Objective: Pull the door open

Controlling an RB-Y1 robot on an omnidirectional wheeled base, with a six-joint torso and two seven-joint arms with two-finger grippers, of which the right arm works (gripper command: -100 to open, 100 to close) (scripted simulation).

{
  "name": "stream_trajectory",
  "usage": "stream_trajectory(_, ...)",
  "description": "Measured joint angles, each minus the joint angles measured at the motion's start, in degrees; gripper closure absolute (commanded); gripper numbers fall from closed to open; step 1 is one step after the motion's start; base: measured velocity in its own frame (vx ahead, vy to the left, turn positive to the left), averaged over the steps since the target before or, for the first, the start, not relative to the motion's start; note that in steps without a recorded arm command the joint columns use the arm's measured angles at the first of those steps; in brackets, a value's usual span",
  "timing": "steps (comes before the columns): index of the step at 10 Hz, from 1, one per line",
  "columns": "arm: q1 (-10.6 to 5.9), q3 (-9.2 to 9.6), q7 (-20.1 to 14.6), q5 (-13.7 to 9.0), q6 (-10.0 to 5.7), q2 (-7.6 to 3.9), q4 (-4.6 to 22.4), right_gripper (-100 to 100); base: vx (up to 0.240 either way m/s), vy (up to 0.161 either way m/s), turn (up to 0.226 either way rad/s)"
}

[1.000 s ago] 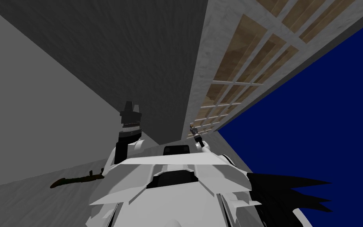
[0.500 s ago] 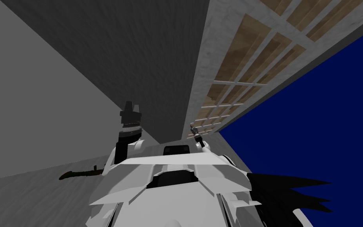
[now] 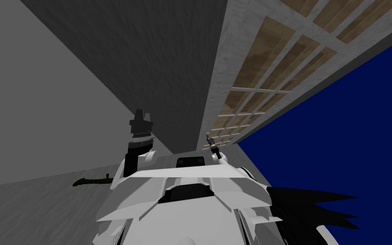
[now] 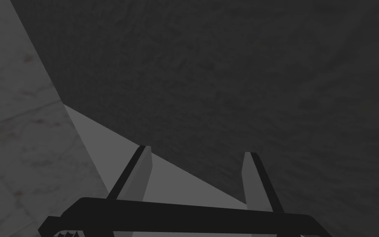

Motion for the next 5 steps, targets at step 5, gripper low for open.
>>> stream_trajectory(5,0.13,0.04,-6.92,-1.94,-0.15,-0.51,0.01,100,-0.028,-0.012,0.074)
